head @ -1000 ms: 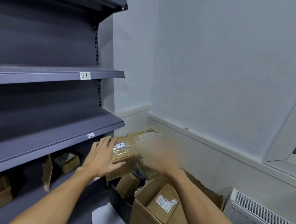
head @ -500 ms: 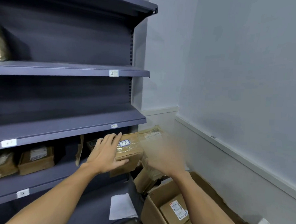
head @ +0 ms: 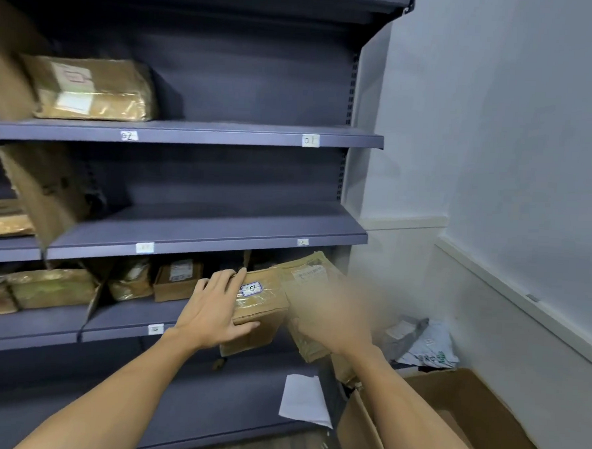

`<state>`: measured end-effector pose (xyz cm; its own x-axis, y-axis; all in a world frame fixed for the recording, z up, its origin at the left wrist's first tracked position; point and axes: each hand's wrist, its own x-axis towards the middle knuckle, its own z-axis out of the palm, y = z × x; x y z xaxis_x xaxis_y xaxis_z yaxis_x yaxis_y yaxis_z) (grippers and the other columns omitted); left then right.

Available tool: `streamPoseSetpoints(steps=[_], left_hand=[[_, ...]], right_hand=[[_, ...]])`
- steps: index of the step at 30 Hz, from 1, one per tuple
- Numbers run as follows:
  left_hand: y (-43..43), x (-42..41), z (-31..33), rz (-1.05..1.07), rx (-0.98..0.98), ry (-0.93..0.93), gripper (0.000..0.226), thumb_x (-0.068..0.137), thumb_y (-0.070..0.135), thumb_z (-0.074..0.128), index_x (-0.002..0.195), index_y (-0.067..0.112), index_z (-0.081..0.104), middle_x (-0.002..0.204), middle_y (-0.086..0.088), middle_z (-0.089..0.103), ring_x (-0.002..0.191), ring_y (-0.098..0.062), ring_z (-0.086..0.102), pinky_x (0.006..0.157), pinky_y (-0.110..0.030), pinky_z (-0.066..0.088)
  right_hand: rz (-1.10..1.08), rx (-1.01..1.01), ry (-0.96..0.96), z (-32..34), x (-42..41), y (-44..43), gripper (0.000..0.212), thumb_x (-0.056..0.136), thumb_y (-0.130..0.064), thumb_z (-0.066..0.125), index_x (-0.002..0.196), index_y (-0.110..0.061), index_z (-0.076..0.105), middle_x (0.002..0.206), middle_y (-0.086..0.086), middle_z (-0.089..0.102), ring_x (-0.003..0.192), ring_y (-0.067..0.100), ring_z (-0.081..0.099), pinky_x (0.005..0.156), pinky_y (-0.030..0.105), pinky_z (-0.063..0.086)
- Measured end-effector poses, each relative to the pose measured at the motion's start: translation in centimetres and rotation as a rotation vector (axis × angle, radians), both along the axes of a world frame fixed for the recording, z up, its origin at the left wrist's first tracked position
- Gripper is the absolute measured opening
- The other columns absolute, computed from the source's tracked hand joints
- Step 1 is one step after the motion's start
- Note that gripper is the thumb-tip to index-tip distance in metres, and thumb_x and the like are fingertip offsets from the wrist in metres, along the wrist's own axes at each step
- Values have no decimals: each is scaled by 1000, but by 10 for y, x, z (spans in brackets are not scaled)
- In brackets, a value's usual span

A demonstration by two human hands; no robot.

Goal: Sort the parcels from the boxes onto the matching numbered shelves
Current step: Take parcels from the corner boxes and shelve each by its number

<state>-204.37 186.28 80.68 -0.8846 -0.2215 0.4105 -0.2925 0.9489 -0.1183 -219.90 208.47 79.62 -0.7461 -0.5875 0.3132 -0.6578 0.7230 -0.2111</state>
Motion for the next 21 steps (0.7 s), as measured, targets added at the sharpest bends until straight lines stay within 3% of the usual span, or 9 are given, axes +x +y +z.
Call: streamPoseSetpoints(steps=[4, 10, 18, 21], left_hand=[[-18, 25, 0, 58, -3, -3, 106, 75, 83, 41, 149, 7, 40, 131, -9, 52, 121, -27, 51, 95, -43, 45], [-56, 66, 7, 134, 12, 9, 107, 74, 83, 43, 151, 9, 36, 134, -8, 49, 123, -26, 48, 99, -43, 42], [-122, 141, 15, 240, 20, 35, 108, 74, 84, 42, 150, 8, 37, 135, -9, 50, 123, -27, 49, 99, -44, 44], [-144, 171, 17, 276, 13, 35, 109, 74, 84, 39, 152, 9, 35, 137, -9, 48, 125, -26, 47, 101, -43, 41]], right_hand=[[44, -4, 10, 1, 12, -28, 125, 59, -94, 37, 158, -23, 8, 157, 7, 24, 131, 33, 33, 104, 49, 30], [119, 3, 45, 17, 38, -81, 127, 54, -93, 29, 158, -23, 10, 158, 6, 23, 129, 33, 35, 104, 50, 29], [229, 10, 83, 30, 96, -168, 124, 57, -93, 38, 157, -25, 11, 158, 3, 23, 128, 31, 36, 104, 49, 31], [251, 21, 77, 32, 120, -194, 125, 55, -94, 31, 157, -26, 9, 159, 3, 21, 130, 32, 33, 105, 49, 29]])
